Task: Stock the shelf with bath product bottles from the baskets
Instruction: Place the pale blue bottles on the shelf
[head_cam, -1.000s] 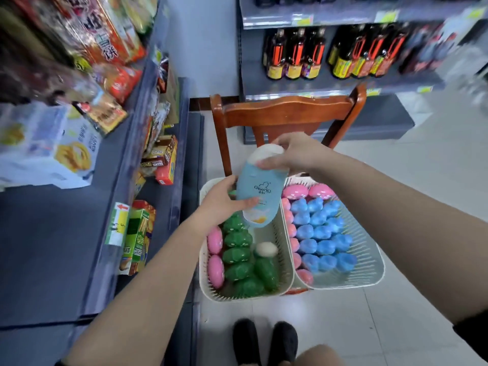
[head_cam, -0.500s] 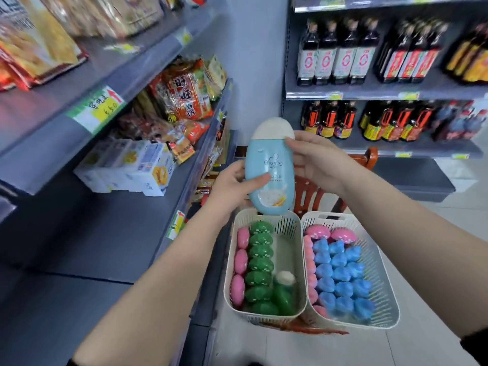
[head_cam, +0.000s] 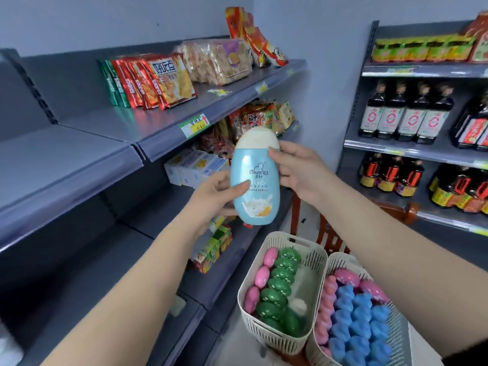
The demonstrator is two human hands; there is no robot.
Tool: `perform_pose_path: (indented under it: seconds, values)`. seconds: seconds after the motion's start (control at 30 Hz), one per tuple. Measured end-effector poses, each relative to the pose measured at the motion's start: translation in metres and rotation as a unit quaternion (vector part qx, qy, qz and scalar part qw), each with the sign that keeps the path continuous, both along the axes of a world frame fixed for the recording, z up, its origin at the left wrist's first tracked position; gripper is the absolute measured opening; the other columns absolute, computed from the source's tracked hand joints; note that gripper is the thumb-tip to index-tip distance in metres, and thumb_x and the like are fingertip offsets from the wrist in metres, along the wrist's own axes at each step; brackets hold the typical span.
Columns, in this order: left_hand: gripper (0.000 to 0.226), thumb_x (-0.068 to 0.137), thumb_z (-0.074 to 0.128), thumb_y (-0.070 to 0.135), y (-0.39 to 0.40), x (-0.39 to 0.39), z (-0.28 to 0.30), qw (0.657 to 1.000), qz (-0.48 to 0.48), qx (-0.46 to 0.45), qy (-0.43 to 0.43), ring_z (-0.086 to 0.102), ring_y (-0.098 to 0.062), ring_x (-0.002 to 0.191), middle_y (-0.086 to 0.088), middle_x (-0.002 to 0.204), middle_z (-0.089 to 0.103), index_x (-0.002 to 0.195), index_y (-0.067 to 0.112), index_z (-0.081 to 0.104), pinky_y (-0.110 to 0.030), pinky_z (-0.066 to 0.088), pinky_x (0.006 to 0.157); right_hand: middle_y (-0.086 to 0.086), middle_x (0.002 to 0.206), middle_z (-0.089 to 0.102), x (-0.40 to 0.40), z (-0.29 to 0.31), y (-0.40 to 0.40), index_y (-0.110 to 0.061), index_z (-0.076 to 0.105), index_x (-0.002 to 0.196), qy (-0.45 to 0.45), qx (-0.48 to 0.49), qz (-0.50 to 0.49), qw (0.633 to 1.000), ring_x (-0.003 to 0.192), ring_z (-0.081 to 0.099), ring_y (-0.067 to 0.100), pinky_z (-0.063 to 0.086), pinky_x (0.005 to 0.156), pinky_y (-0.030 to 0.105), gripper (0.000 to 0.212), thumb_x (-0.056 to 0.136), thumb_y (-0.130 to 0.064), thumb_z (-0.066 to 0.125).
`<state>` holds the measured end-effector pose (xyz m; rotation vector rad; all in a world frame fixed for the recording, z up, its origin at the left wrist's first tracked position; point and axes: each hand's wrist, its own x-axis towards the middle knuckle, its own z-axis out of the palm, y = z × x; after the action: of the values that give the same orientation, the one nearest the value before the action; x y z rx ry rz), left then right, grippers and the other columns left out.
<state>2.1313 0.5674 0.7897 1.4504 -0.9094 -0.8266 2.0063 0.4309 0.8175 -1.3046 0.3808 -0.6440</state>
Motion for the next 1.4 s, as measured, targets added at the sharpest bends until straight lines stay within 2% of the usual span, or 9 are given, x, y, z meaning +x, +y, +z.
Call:
perform_pose_path:
  seconds: [0.1, 0.27, 0.5, 0.6, 0.73, 0.83, 0.97, 1.13, 1.4]
  values:
    - [0.049, 0.074, 0.066, 0.034, 0.039, -0.006, 0.011, 0.999, 0.044, -0.006, -0.014, 0.069, -0.02, 0.095, -0.002, 0.107, 0.071, 0.119, 0.015, 0.06, -0.036, 0.058, 0.076, -0.001, 0.092, 0.072, 0.009, 0.009, 0.023, -0.021, 0.065, 0.099, -0.013, -0.008, 0.057, 0.998, 0.084, 0.068, 0.015, 0.056, 0.076, 0.033, 0.016, 0.089, -0.01, 0.06]
    - [0.049, 0.072, 0.067, 0.034, 0.104, -0.014, 0.025, 0.991, 0.132, -0.012, -0.032, 0.069, -0.022, 0.098, -0.004, 0.107, 0.071, 0.116, 0.014, 0.06, -0.039, 0.057, 0.078, 0.007, 0.102, 0.067, 0.029, 0.021, 0.071, -0.011, 0.06, 0.116, -0.024, -0.023, 0.152, 0.988, 0.089, 0.065, 0.02, 0.056, 0.076, 0.034, 0.026, 0.09, -0.009, 0.057]
    - [0.041, 0.076, 0.066, 0.033, 0.19, -0.021, 0.05, 0.966, 0.246, -0.016, -0.071, 0.069, -0.024, 0.097, -0.003, 0.105, 0.072, 0.113, 0.016, 0.062, -0.041, 0.057, 0.079, 0.003, 0.097, 0.07, 0.063, 0.042, 0.142, -0.018, 0.064, 0.104, -0.055, -0.031, 0.267, 0.962, 0.088, 0.067, 0.019, 0.055, 0.073, 0.034, 0.018, 0.089, -0.01, 0.058]
    - [0.036, 0.084, 0.063, 0.029, 0.227, -0.024, 0.061, 0.954, 0.285, -0.017, -0.088, 0.068, -0.024, 0.099, -0.003, 0.108, 0.071, 0.117, 0.016, 0.061, -0.043, 0.056, 0.083, 0.003, 0.099, 0.069, 0.074, 0.055, 0.175, -0.017, 0.063, 0.106, -0.072, -0.044, 0.308, 0.948, 0.089, 0.067, 0.018, 0.056, 0.08, 0.036, 0.018, 0.09, -0.01, 0.057]
    - [0.044, 0.076, 0.065, 0.035, 0.277, -0.028, 0.074, 0.934, 0.34, -0.023, -0.104, 0.068, -0.025, 0.099, -0.001, 0.107, 0.071, 0.116, 0.018, 0.061, -0.043, 0.055, 0.084, 0.002, 0.098, 0.069, 0.088, 0.07, 0.224, -0.015, 0.062, 0.11, -0.089, -0.058, 0.354, 0.929, 0.088, 0.068, 0.018, 0.057, 0.077, 0.034, 0.02, 0.09, -0.012, 0.058]
    - [0.047, 0.073, 0.066, 0.037, 0.316, -0.031, 0.082, 0.919, 0.376, -0.023, -0.113, 0.069, -0.024, 0.097, -0.001, 0.106, 0.072, 0.115, 0.018, 0.061, -0.043, 0.055, 0.085, 0.002, 0.095, 0.068, 0.098, 0.079, 0.263, -0.014, 0.063, 0.108, -0.099, -0.057, 0.384, 0.916, 0.086, 0.067, 0.019, 0.058, 0.073, 0.034, 0.019, 0.09, -0.013, 0.059]
    - [0.043, 0.074, 0.065, 0.036, 0.372, -0.034, 0.089, 0.899, 0.416, -0.019, -0.132, 0.068, -0.022, 0.099, -0.001, 0.106, 0.072, 0.113, 0.017, 0.062, -0.041, 0.054, 0.086, 0.004, 0.101, 0.066, 0.11, 0.085, 0.321, -0.013, 0.062, 0.111, -0.108, -0.051, 0.413, 0.903, 0.095, 0.064, 0.022, 0.052, 0.087, 0.041, 0.021, 0.09, -0.012, 0.059]
    - [0.031, 0.081, 0.063, 0.03, 0.446, -0.036, 0.097, 0.88, 0.454, -0.024, -0.137, 0.069, -0.021, 0.094, -0.001, 0.104, 0.072, 0.11, 0.018, 0.063, -0.039, 0.056, 0.081, 0.002, 0.1, 0.065, 0.121, 0.097, 0.399, -0.012, 0.061, 0.113, -0.119, -0.059, 0.441, 0.888, 0.091, 0.063, 0.021, 0.053, 0.083, 0.038, 0.023, 0.09, -0.012, 0.059]
    - [0.04, 0.074, 0.065, 0.035, 0.556, -0.028, 0.117, 0.86, 0.483, -0.032, -0.16, 0.069, -0.02, 0.093, -0.002, 0.103, 0.072, 0.11, 0.017, 0.063, -0.037, 0.056, 0.079, 0.001, 0.096, 0.066, 0.141, 0.116, 0.513, -0.016, 0.062, 0.105, -0.139, -0.066, 0.467, 0.87, 0.089, 0.063, 0.021, 0.053, 0.083, 0.04, 0.016, 0.091, -0.012, 0.058]
